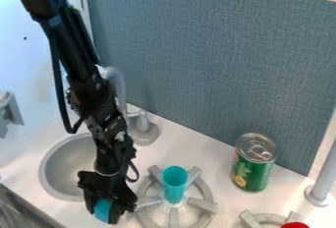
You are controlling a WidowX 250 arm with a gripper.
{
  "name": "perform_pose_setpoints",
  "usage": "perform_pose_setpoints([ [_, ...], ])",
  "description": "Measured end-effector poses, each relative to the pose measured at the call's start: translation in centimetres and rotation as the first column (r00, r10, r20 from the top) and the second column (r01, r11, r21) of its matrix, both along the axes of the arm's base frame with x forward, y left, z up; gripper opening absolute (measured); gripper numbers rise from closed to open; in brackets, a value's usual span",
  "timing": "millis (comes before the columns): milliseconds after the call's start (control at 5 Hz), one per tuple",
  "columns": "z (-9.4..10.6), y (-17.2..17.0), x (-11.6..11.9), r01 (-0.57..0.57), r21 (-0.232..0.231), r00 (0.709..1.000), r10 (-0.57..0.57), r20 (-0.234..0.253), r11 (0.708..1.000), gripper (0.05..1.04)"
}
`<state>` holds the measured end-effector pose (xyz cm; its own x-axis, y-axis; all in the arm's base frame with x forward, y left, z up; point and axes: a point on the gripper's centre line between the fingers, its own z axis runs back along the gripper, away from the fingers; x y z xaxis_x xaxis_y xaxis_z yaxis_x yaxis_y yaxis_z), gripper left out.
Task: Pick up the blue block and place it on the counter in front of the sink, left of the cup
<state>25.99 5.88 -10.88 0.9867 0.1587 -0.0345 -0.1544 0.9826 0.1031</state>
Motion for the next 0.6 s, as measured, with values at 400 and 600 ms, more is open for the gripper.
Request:
perform_pose_setpoints([
  [400,0.1,-0.4,-0.7,-0.057,-0.019,0.998,0.057,-0.031,0.998,1.007],
  [600,4.1,-0.4,-0.1,-0.078,-0.01,0.994,0.079,0.079,0.997,1.001],
])
